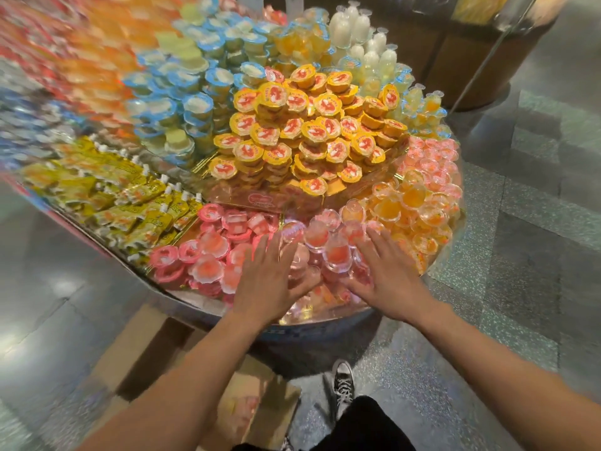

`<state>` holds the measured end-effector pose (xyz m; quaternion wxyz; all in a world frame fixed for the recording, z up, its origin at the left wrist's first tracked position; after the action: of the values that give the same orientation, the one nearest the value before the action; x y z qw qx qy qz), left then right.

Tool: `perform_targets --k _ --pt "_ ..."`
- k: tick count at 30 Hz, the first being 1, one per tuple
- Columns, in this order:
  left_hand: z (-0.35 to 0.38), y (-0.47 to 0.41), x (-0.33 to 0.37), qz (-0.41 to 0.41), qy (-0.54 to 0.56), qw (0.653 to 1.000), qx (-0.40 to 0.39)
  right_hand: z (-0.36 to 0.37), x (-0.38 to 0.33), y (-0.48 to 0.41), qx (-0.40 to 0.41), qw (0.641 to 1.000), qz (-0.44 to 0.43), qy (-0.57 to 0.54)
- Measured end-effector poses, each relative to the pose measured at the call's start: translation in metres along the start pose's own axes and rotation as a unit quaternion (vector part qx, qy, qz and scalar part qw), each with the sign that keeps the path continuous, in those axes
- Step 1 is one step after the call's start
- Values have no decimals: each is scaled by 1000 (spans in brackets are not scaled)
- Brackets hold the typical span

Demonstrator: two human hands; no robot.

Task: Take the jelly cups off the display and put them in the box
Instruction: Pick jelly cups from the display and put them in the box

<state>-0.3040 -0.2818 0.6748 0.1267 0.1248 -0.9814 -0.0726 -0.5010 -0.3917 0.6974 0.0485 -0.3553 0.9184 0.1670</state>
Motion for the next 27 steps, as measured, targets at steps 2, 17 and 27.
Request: perform_targets --k 2,17,27 --pt "-1 16 -11 -2 -11 1000 6 1 -18 8 -6 1000 -9 8" --pt "-20 157 -66 -148 -5 987 66 5 -124 33 -53 985 -160 41" --pt "-3 245 -87 -275 24 961 17 29 -193 58 -99 960 -250 82"
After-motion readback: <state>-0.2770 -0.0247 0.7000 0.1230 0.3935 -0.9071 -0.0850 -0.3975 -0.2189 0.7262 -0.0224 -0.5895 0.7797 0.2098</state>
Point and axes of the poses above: each hand's wrist, its own y-axis away from the middle knuckle, its own z-axis out of the palm, x = y × z, the point moved 5 cm from there along -y, towards the middle knuckle, and after that the axes turned 6 degrees about -x, right-handed, at the moved point
